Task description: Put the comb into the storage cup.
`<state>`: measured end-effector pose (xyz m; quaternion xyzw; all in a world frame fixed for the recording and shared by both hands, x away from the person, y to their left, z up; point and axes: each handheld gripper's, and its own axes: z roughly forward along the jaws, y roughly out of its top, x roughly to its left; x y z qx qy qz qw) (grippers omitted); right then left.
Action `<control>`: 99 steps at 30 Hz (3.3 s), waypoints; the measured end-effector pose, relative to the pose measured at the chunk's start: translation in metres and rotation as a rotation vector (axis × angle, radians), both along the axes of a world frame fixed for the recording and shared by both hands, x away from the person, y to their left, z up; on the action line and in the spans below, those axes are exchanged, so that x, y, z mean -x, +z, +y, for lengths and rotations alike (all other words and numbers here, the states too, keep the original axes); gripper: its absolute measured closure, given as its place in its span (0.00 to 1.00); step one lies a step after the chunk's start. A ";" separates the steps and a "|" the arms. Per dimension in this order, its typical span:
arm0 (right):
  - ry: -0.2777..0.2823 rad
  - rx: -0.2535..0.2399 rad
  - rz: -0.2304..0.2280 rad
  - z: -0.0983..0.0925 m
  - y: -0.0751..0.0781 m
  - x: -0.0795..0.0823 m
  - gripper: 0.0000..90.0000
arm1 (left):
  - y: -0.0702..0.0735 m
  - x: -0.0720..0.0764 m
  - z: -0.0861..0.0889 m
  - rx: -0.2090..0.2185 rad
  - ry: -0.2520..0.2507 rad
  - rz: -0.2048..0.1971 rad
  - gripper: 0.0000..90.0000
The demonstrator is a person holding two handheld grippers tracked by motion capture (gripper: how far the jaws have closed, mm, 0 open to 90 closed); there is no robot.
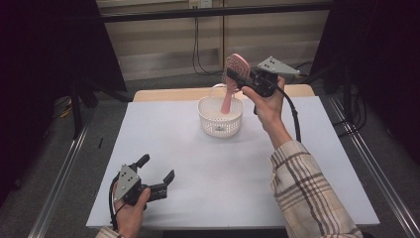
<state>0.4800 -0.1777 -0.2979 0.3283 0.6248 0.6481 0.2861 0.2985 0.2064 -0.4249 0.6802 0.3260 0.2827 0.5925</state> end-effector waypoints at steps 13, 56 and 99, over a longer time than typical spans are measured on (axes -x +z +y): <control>0.007 0.004 0.029 0.001 -0.018 -0.002 0.71 | 0.000 -0.002 0.002 0.003 0.021 0.002 0.03; -0.010 -0.007 0.146 0.012 -0.068 -0.017 0.71 | 0.000 -0.003 0.004 -0.038 0.011 -0.004 0.03; -0.077 0.023 0.236 -0.012 -0.085 -0.029 0.64 | 0.001 -0.002 0.002 -0.042 0.004 -0.009 0.03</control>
